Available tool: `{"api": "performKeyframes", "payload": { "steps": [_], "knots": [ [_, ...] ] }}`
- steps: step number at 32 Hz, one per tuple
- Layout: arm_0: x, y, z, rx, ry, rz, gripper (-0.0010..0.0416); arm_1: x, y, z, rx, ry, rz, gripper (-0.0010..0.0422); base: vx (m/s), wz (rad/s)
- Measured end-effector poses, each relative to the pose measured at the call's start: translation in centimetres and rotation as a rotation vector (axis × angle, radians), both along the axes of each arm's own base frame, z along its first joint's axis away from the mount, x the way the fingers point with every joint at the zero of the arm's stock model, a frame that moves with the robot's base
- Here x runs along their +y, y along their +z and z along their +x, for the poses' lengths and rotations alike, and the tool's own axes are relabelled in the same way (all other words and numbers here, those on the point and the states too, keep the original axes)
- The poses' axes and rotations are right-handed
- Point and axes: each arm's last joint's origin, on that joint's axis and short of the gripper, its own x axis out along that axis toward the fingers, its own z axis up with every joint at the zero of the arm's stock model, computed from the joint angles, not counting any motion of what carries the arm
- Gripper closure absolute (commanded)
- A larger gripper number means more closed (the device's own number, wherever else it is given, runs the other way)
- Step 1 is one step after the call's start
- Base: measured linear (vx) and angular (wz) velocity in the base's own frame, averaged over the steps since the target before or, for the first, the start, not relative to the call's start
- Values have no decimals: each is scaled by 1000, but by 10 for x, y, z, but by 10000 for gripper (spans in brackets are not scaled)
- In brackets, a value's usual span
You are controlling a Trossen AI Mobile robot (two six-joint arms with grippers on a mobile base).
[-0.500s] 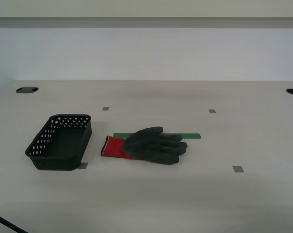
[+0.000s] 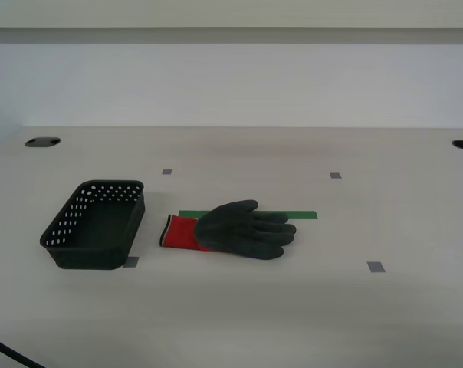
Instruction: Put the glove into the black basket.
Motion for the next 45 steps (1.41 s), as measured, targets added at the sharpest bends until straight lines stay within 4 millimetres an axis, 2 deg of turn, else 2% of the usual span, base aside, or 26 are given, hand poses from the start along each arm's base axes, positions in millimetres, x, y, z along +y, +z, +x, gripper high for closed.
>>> {"api": "performKeyframes", "payload": {
  "steps": [7,12,16,21,29,35,40,45],
  "knots": [
    [0,0,0,0,-1,0,405,0,-3,0,33,-3,0,412,0,0],
    [0,0,0,5,0,0,405,-3,-8,1,133,-110,2,412,0,0],
    [0,-1,0,7,0,0,405,-4,-10,2,222,-123,-6,412,0,0],
    [0,-1,0,9,0,0,405,-4,-6,4,363,-124,-14,412,0,0],
    [0,-1,0,11,0,0,405,-11,5,3,495,-156,11,413,0,0],
    [0,-1,0,11,-1,0,405,-28,15,3,616,-227,32,413,0,0],
    [0,-1,0,11,0,0,405,-44,18,14,752,-295,85,413,0,0],
    [0,-1,0,11,0,0,405,-67,3,36,904,-381,173,412,0,0]
  ]
}}
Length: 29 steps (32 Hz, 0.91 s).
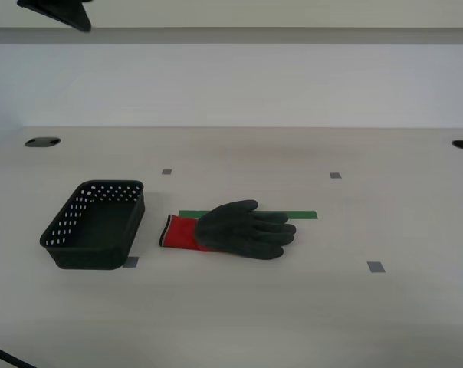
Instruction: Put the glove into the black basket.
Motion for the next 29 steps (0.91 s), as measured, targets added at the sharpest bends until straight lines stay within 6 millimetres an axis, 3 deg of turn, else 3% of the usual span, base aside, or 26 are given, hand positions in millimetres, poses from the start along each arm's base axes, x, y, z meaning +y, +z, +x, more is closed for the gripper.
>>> {"api": "performKeyframes", "payload": {
  "steps": [12,16,29],
  "knots": [
    [0,0,0,1,0,0,405,-43,-77,44,271,-140,112,413,0,0],
    [0,0,0,1,-1,0,405,-54,-93,57,302,-182,137,412,0,0],
    [0,0,0,3,0,0,405,-101,-106,99,320,-330,174,413,0,0]
  ]
}}
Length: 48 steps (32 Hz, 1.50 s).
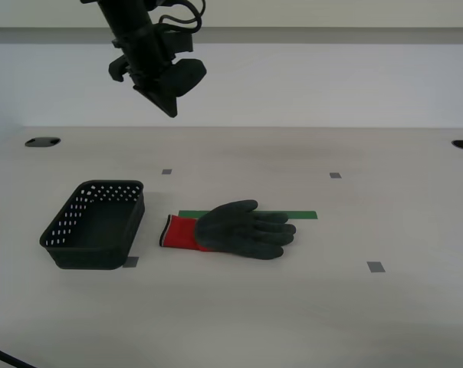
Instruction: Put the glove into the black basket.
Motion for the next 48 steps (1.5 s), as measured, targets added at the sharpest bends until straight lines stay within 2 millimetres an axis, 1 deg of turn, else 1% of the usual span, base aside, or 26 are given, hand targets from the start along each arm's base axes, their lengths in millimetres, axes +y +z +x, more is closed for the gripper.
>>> {"api": "performKeyframes", "payload": {
  "steps": [1,2,5,9,13,22,29,34,36,37,39,40,41,42,43,45,48],
  "knots": [
    [0,0,0,0,-1,0,405,-7,1,4,-15,-23,-1,413,0,0],
    [0,0,0,0,0,0,405,-12,2,4,-19,-40,-3,413,0,0],
    [0,0,0,0,-1,0,405,-23,5,6,-44,-95,2,413,0,0],
    [0,0,0,0,-1,0,405,-30,4,2,-51,-158,16,413,0,0],
    [0,0,0,1,0,0,405,-33,4,-2,-35,-175,25,413,0,0],
    [0,0,0,1,0,0,405,-46,2,-14,-16,-266,52,413,0,0],
    [0,0,0,1,0,0,405,-62,-10,-32,13,-330,66,413,0,0],
    [0,0,0,1,0,0,405,-75,-44,-38,83,-367,103,413,0,0],
    [0,0,0,1,0,0,405,-81,-66,-40,115,-382,119,413,0,0],
    [0,0,0,1,-1,0,405,-82,-72,-40,125,-386,125,413,0,0],
    [0,0,0,1,0,0,405,-87,-99,-43,163,-410,144,413,0,0],
    [0,0,0,1,-1,0,405,-88,-105,-44,175,-412,157,413,0,0],
    [0,0,0,0,0,0,405,-91,-115,-46,183,-422,159,413,0,0],
    [0,0,0,1,0,0,405,-92,-120,-47,182,-428,161,413,0,0],
    [0,0,0,1,0,0,405,-96,-130,-49,178,-443,163,413,0,0],
    [0,0,0,2,0,0,405,-108,-138,-52,143,-470,145,412,0,0],
    [0,0,0,4,0,0,405,-124,-137,-58,80,-507,113,413,0,0]
  ]
}}
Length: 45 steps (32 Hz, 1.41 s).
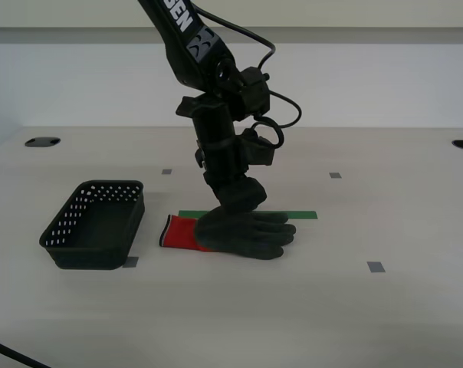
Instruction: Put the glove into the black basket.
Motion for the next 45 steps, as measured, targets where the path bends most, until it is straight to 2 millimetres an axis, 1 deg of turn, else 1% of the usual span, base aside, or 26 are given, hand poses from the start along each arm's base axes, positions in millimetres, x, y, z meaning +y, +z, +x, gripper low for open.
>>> {"api": "performKeyframes", "payload": {
  "steps": [1,3,5,7,8,10,11,14,16,17,18,19,20,21,23,30,32,35,40,42,43,45],
  "knots": [
    [0,0,0,0,0,0,405,-2,0,1,-19,0,-2,413,0,0],
    [0,0,0,2,-1,0,405,-14,6,3,-47,-15,-20,413,0,0],
    [0,0,0,3,-1,0,405,-21,6,5,-60,-20,-8,413,0,0],
    [0,0,0,3,-1,0,405,-25,2,6,-43,-20,10,412,0,0],
    [0,0,0,2,-1,0,405,-30,-2,11,-34,-3,27,412,0,0],
    [0,0,0,2,0,0,405,-31,-7,11,-11,7,53,412,0,0],
    [0,0,0,2,-1,0,405,-34,-11,14,-12,24,48,412,0,0],
    [0,0,0,5,-1,0,405,-32,-19,13,10,50,72,410,0,0],
    [0,-1,0,12,0,0,405,-31,-21,11,22,57,82,392,0,0],
    [0,-1,0,12,-1,0,405,-31,-20,12,16,58,78,363,0,0],
    [0,-1,0,12,-1,0,405,-31,-20,12,17,58,79,350,0,0],
    [0,-1,0,12,0,0,405,-30,-20,12,19,60,85,320,0,0],
    [0,-1,0,13,0,0,405,-30,-20,12,19,60,85,305,0,0],
    [0,-1,0,13,-2,0,405,-30,-20,12,20,66,85,278,0,0],
    [0,-1,0,13,-2,0,405,-30,-20,12,21,76,84,250,0,0],
    [0,-1,0,14,-1,0,405,-29,-20,11,30,82,93,244,0,0],
    [0,-1,0,14,-1,0,405,-28,-20,11,33,86,98,230,0,0],
    [0,-1,0,14,0,0,405,-28,-20,13,28,91,92,192,0,0],
    [0,-1,0,14,-1,0,405,-28,-21,15,-10,122,102,172,0,0],
    [0,-1,0,14,0,0,405,-27,-26,16,-5,147,107,172,0,0],
    [0,-2,0,18,-1,0,405,-26,-34,15,14,159,107,172,0,0],
    [0,-3,0,28,0,0,405,-25,-43,14,54,189,98,172,0,0]
  ]
}}
